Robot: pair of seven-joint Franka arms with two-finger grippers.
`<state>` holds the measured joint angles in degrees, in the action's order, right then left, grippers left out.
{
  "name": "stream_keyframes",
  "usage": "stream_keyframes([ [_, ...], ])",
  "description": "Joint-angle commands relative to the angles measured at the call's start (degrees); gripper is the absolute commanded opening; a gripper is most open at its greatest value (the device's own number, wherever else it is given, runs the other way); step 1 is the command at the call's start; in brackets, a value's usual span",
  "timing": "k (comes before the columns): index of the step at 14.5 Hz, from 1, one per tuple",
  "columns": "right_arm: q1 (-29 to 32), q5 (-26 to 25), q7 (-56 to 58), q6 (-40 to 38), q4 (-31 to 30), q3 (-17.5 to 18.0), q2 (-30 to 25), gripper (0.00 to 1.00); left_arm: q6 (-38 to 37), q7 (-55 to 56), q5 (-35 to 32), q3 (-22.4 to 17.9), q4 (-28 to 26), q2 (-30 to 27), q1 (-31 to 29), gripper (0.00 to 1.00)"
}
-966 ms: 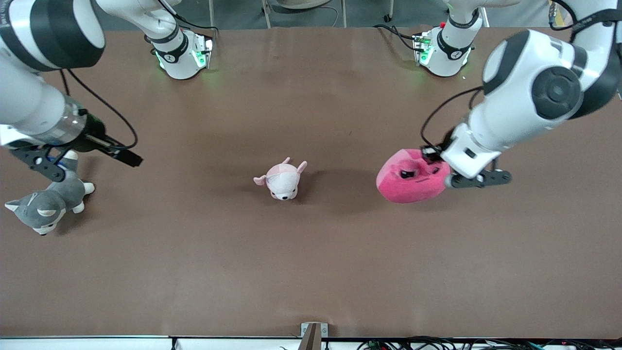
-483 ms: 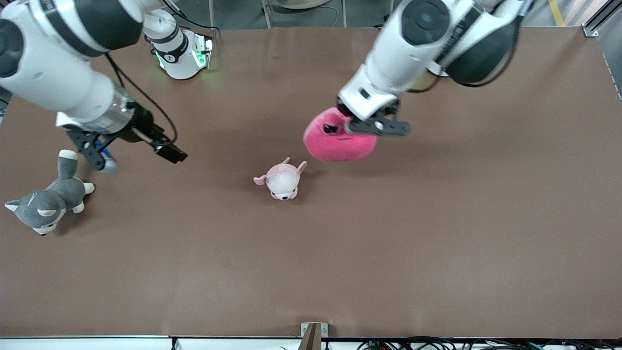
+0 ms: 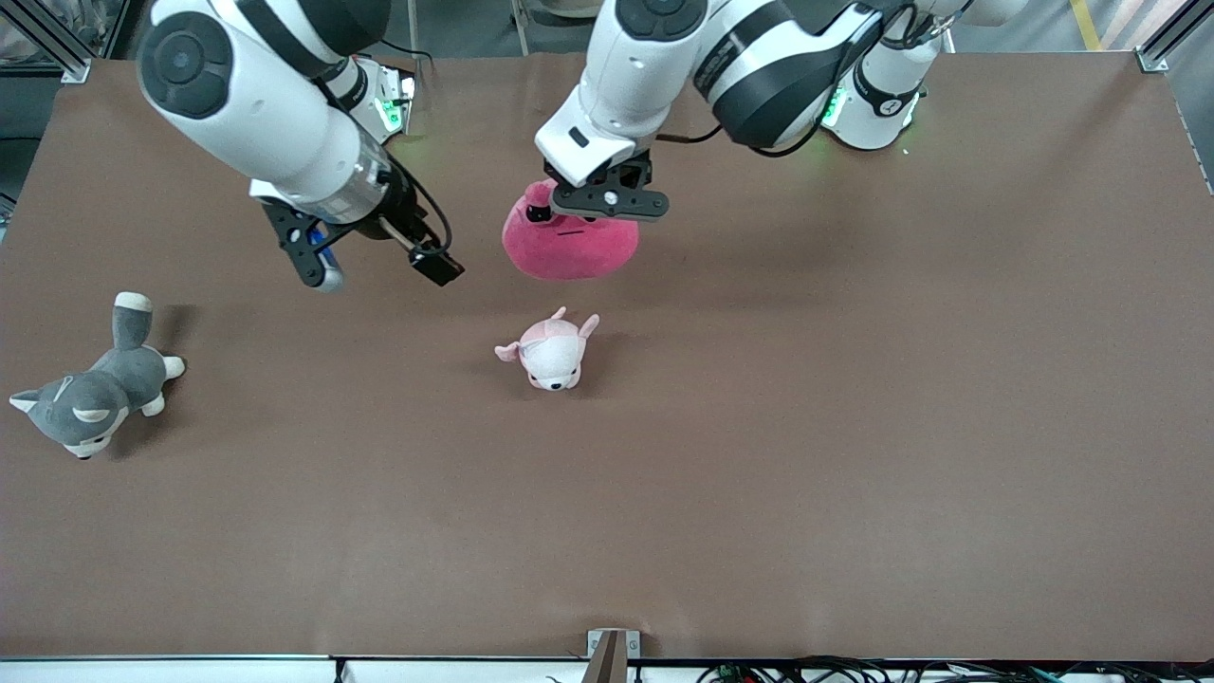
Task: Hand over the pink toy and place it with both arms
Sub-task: 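Lift the pink plush toward the pig while the right gripper approaches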
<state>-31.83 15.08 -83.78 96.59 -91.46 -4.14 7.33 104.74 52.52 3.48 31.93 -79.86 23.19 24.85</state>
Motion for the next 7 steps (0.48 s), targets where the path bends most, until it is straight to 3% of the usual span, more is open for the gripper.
stream_keyframes([
  [1,-2.7,2.6,-4.7,4.9,-9.9,-0.5,-6.9,1.00,0.0,1.8,-0.4,-0.3,2.3,1.1,1.2,0.06],
  [5,-6.0,4.3,-7.7,10.2,-17.0,-0.5,-9.5,1.00,0.1,2.2,-0.4,-0.2,2.3,1.2,1.3,0.06],
  [7,-6.4,9.8,-7.7,12.4,-19.5,-0.5,-9.5,1.00,0.1,2.2,-0.4,-0.2,2.3,1.2,1.3,0.06],
])
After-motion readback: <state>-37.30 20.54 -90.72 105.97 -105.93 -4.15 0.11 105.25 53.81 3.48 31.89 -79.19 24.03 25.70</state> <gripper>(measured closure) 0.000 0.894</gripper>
